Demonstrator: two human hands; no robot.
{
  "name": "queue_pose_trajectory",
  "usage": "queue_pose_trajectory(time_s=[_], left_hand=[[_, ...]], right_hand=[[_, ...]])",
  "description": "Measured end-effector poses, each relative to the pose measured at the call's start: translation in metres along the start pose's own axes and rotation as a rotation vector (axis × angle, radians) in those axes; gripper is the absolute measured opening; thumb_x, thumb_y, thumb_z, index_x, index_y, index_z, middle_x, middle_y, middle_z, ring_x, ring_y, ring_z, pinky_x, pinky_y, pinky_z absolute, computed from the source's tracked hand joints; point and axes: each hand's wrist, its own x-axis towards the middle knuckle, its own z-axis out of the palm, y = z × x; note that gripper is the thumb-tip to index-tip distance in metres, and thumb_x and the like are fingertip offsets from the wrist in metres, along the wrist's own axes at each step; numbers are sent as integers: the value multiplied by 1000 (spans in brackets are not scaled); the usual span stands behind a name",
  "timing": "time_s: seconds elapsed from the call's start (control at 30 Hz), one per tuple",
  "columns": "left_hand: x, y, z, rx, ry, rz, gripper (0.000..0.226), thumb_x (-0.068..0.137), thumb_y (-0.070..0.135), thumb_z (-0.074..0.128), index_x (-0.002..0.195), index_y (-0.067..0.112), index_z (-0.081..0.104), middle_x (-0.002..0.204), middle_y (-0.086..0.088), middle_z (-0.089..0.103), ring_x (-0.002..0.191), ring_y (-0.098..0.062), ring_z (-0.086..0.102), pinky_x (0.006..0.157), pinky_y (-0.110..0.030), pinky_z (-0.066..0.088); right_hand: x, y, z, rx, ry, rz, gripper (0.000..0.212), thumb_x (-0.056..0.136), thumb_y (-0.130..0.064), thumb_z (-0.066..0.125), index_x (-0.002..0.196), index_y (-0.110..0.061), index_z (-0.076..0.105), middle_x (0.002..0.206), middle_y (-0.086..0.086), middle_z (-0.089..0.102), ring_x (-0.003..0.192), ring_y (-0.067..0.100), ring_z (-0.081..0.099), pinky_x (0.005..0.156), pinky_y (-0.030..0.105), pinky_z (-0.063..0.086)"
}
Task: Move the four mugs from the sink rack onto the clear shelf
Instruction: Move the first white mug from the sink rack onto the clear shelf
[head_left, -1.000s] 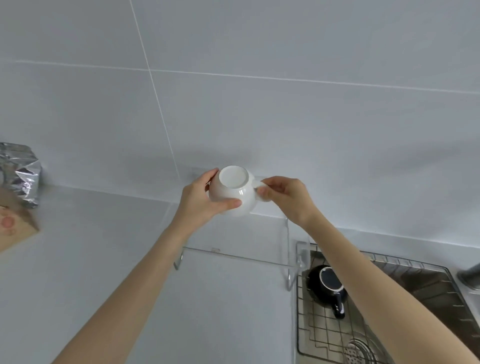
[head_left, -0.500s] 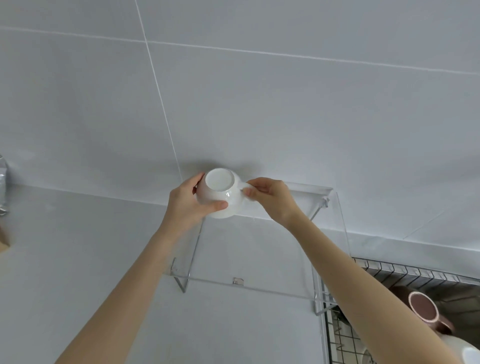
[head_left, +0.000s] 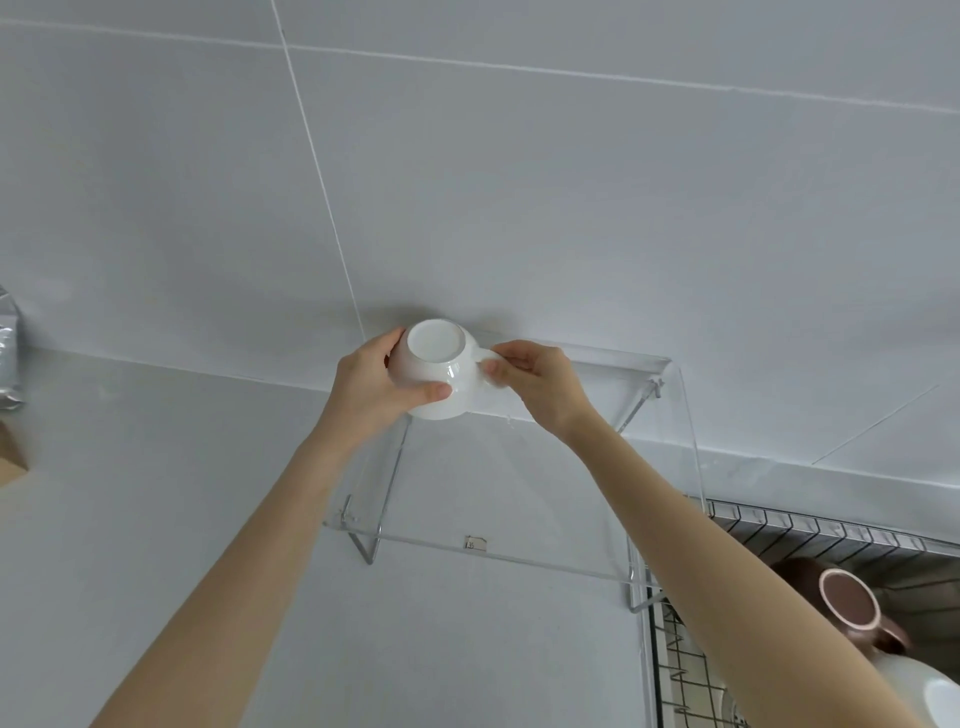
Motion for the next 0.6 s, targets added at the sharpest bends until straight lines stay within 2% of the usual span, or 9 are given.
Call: queue_pose_trajectory(time_s=[0.13,0.23,0.3,0.37,0.43,0.53,0.6], left_hand=[[0,2,0,13,-7,-14,58,48,36,77,103,31,58,93,19,62,97,-14,60,72,-12,42],[0,4,0,41,-35,-21,60,50,35,77,106,26,59,98,9,64,97,-16,59,70,-12,40],[0,6,1,90,-28,-24,58,53,30,81,105,19,58,102,2,64,100,-21,59,69,-14,41],[-1,9,5,172,37,-12,63,60,20,82,115,12,53,117,-7,60,113,-27,54,81,-21,45],[-7,17,12,288,99,36,81,63,16,81,132,7,39,137,-12,47,127,-28,43,101,-30,36],[-30,39,34,302,121,184,79,65,15,79,132,9,39,138,-10,46,127,-24,43,104,-28,33],[-51,59,56,241,89,255,68,65,16,78,126,11,47,131,-7,53,117,-19,49,98,-18,34]], right_hand=[[-2,-2,-2,-21,-21,12,11,85,-22,59,92,-14,63,79,-2,61,79,14,56,63,6,43],[-5,-4,-1,-24,-13,40,18,86,-24,57,100,-12,62,89,0,61,87,17,57,69,16,42],[-8,-5,0,-57,-32,64,27,87,-26,55,111,-14,57,101,1,60,101,19,56,76,21,42],[-12,-7,-1,-37,-73,100,41,88,-29,55,127,-19,45,119,2,54,115,18,50,90,25,37],[-22,-11,-6,23,-51,95,50,87,-25,57,133,-21,37,127,-1,47,123,14,43,98,26,34],[-46,-21,-26,92,39,1,39,87,-15,57,125,-19,47,118,0,53,117,15,50,100,29,39],[-66,-27,-45,156,82,-18,29,88,-15,55,117,-17,52,110,5,61,104,19,60,93,32,48]])
